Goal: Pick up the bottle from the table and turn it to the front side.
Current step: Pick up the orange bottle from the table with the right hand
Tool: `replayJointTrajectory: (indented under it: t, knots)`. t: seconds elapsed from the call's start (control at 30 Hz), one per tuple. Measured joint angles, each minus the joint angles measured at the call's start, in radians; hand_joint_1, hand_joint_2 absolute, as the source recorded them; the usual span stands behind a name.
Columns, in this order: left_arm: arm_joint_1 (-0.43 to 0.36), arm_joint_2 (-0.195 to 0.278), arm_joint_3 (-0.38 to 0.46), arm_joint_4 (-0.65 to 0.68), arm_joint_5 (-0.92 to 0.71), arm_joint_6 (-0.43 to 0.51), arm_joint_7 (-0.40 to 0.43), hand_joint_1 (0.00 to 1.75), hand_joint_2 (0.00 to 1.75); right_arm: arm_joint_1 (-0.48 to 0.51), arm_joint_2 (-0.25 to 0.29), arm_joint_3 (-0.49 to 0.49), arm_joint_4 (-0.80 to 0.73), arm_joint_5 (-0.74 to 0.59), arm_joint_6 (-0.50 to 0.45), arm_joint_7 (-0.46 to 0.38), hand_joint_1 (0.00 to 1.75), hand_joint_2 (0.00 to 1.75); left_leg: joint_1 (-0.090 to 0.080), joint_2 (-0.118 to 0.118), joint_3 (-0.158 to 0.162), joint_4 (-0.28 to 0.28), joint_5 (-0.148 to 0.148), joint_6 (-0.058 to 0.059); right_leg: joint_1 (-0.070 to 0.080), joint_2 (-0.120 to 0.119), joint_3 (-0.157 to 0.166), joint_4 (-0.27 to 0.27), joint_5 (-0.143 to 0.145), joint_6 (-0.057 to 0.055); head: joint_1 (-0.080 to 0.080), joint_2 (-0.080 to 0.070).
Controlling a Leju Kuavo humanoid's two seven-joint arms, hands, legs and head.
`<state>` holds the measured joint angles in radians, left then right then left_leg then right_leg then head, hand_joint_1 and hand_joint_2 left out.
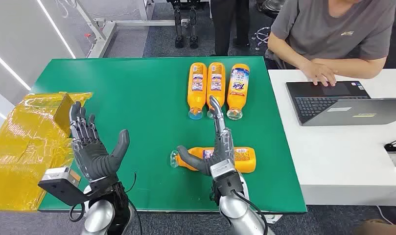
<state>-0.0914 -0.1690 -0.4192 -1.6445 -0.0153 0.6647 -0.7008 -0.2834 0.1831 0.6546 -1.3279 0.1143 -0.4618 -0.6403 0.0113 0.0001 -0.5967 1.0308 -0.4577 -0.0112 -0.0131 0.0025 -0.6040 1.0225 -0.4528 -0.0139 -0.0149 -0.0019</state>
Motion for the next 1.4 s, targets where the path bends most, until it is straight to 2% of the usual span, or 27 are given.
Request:
replayJointTrajectory:
  t: [0.13,0.3,0.47,0.57,0.9,1.07,1.4]
  knots:
    - [-0.001,0.0,0.0,0.002,0.0,-0.007,0.0,0.0,1.75,-0.011,-0.003,0.001,0.006,0.052,0.018,0.042,0.0,1.75,0.0,0.0,0.0,0.0,0.0,0.0,0.0,0.0,0.0,0.0,0.0,0.0,0.0,0.0]
    - [-0.002,-0.001,0.0,0.005,-0.005,-0.036,0.0,0.0,1.75,-0.06,-0.023,0.006,0.017,0.249,0.084,0.168,0.0,1.75,0.0,0.0,0.0,0.0,0.0,0.0,0.0,0.0,0.0,0.0,0.0,0.0,0.0,0.0]
    - [-0.002,-0.008,0.0,0.01,-0.021,-0.08,0.0,0.0,1.75,-0.114,-0.057,0.015,0.028,0.454,0.24,0.318,0.0,1.75,0.0,0.0,0.0,0.0,0.0,0.0,0.0,0.0,0.0,0.0,0.0,0.0,0.0,0.0]
    - [-0.004,-0.012,0.001,0.017,-0.029,-0.101,0.0,0.0,1.75,-0.155,-0.077,0.028,0.05,0.546,0.34,0.377,0.0,1.75,0.0,0.0,0.0,0.0,0.0,0.0,0.0,0.0,0.0,0.0,0.0,0.0,0.0,0.0]
    - [0.007,-0.017,0.012,0.021,-0.027,-0.113,0.0,0.0,1.75,-0.45,-0.126,0.141,0.333,0.679,0.654,0.399,0.0,1.75,0.0,0.0,0.0,0.001,0.001,0.001,0.0,0.0,0.0,0.0,0.001,0.0,0.0,0.0]
    - [0.022,-0.017,0.016,0.021,-0.024,-0.117,0.0,0.0,1.75,-0.552,-0.144,0.194,0.456,0.672,0.72,0.398,0.0,1.75,0.0,-0.001,0.0,0.001,0.002,0.001,0.0,-0.001,0.0,0.0,0.001,0.0,0.0,0.0]
    - [-0.018,-0.03,0.022,0.05,0.063,-0.192,0.0,0.0,1.75,-0.64,-0.187,0.288,0.583,0.623,0.84,0.414,0.0,1.75,0.0,-0.001,0.0,0.002,0.001,0.001,0.0,-0.001,0.0,0.0,0.001,0.001,0.0,0.0]
